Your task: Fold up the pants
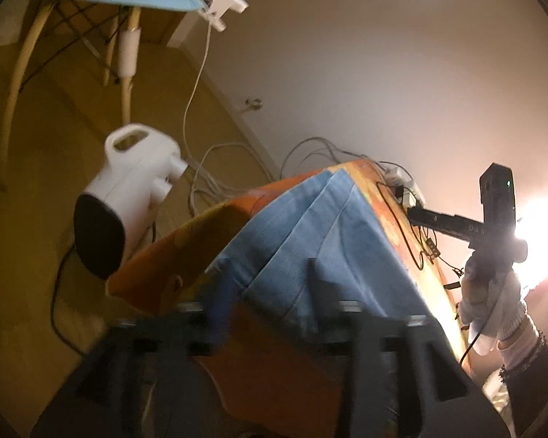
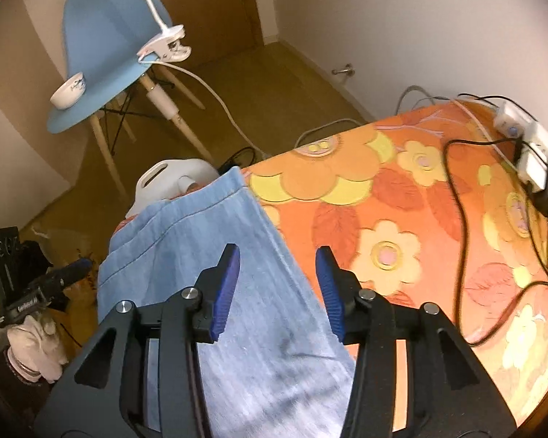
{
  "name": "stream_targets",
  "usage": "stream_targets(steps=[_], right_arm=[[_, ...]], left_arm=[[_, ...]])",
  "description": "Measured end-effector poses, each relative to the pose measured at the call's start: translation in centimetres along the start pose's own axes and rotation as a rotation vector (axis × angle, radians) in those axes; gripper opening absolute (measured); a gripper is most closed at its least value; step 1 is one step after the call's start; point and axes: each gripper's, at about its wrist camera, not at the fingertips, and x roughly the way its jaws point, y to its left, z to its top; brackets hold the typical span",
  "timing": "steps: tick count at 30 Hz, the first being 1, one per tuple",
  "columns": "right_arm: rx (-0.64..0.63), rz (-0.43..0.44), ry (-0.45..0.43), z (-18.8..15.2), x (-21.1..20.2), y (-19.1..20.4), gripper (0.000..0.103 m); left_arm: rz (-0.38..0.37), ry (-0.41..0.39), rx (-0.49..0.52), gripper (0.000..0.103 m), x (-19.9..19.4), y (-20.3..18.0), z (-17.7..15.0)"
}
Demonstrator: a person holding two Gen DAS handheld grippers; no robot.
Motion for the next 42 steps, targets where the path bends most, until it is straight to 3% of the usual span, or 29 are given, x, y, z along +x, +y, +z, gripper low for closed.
stream_targets(steps=[4, 13, 16, 19, 21, 23, 31, 38, 42], right_arm=[[-0.025, 0.026, -0.002, 1.6, 2.5, 1.7, 0.046], [-0.028, 0.021, 0.007, 4.6, 8.0, 4.0, 0.046], [-0.023, 0.031, 0.010, 4.5, 8.4, 4.1, 0.046], [-0.032, 0.026, 0.018, 4.3, 8.5, 4.2, 0.034], [-0.038, 0.019, 0.016, 4.1, 8.2, 4.0, 0.016], [-0.036, 0.023, 0.006, 4.1, 7.7, 3.8, 0.008], [-0.047, 0.006, -0.061, 4.2, 5.7, 3.6, 0.005], [-0.099, -0.031, -0.124, 6.1, 3.8, 5.7, 0.004], [-0.107, -0.056, -0.112, 6.7, 5.3, 6.0, 0.004]], left_arm=[[-0.010, 0.040, -0.019, 0.048, 0.8, 0.3, -1.0], [0.038, 0.020, 0.020, 0.048, 1.6, -0.4, -0.7], [0.014, 0.016, 0.004, 0.048, 1.8, -0.4, -0.9], [-0.002, 0.018, 0.021, 0.043, 2.2, -1.2, -1.3], [-0.008, 0.013, 0.038, 0.031, 2.2, -1.9, -1.5], [0.003, -0.004, 0.083, 0.023, 2.0, -2.7, -1.7], [-0.019, -0.044, 0.104, 0.017, 0.6, -2.8, -1.2], [-0.032, -0.120, 0.134, 0.016, -1.5, -3.4, 0.6], [-0.004, -0.091, 0.113, 0.016, -0.2, -2.4, 1.0]])
